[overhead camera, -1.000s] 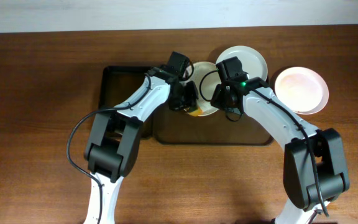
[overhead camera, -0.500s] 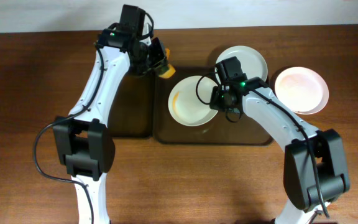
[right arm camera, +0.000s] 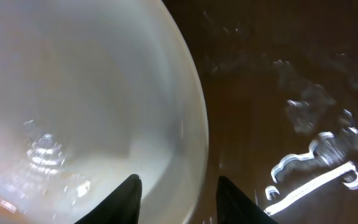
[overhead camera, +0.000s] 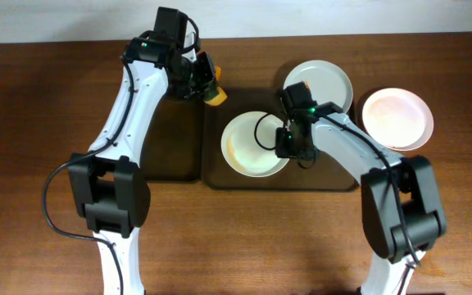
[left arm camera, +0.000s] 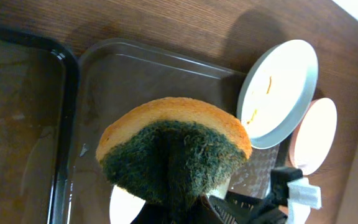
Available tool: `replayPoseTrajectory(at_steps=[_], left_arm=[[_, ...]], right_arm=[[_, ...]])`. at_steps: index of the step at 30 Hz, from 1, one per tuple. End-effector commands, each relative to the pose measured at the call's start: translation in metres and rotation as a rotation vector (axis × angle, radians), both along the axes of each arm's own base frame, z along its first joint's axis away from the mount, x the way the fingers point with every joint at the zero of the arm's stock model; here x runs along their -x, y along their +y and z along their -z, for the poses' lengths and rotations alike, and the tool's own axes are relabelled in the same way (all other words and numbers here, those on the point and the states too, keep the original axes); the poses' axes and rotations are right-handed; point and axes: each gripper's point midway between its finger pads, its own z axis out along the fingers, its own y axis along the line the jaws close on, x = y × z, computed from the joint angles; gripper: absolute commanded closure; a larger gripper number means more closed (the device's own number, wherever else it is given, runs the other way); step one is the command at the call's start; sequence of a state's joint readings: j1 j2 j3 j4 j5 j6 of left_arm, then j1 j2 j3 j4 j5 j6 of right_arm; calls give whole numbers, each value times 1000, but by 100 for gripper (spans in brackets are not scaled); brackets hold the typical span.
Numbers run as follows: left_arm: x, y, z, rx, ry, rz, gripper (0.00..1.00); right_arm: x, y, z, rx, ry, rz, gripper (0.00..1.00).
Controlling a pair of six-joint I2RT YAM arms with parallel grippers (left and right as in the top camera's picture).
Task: Clean dirty plates on tray and stack at the side
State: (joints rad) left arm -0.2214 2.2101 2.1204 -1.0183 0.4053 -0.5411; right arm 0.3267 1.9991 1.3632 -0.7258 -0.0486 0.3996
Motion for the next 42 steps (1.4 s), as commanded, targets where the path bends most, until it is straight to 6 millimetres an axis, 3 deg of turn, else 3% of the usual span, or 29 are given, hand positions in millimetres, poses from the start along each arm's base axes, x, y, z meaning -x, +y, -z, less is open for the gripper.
replayPoseTrajectory(at_steps=[1,2,4,7,10,13,16,19,22,24,26,31,35,38,39,41,42], left_arm=[[0,3,-9,-21,-27,7,100],[1,4,-9,-22,-27,7,100],[1,4,-9,-22,-26,7,100],[0,5,-9,-28,-28,4,100],[0,4,-9,-28,-28,4,100],[-1,4,-9,-27,-35,3,100],[-2,5,-9,-28,-35,2,100],[-3,8,-8,-49,-39,-9,100],[-3,8,-8,-50,-39,-9,100],[-4,10,-7,-60,-41,-14,100],[-4,11,-7,-63,-42,-16,100],[-4,11,-7,-63,-42,-16,100],[-7,11,-7,-84,-59,-26,100],[-15,5,-9,-133,-114,-32,100],[-16,0,-10,-151,-130,-30,100],[-16,-7,-10,-181,-152,-27,100],[-17,-8,-10,-188,-157,-28,100]], right_arm=[[-2,8,20,-21,26,-11,61],[-2,9,27,-22,35,-10,63],[-2,9,31,-24,46,12,96],[-6,10,18,-31,21,11,96],[-17,-1,-38,18,-103,6,96],[-21,-45,-105,256,-279,65,96],[-13,-55,-125,406,-328,45,96],[-7,-50,-151,647,-434,10,96],[-1,-31,-202,932,-657,10,96],[10,-15,-233,1061,-787,20,96],[18,-5,-248,1121,-858,27,96],[18,-5,-250,1118,-867,40,96],[6,-29,-217,787,-684,58,96],[0,-73,-216,504,-578,171,96],[-1,-97,-217,420,-545,233,96],[-4,-169,-206,265,-457,412,96],[-5,-187,-201,240,-437,458,96]])
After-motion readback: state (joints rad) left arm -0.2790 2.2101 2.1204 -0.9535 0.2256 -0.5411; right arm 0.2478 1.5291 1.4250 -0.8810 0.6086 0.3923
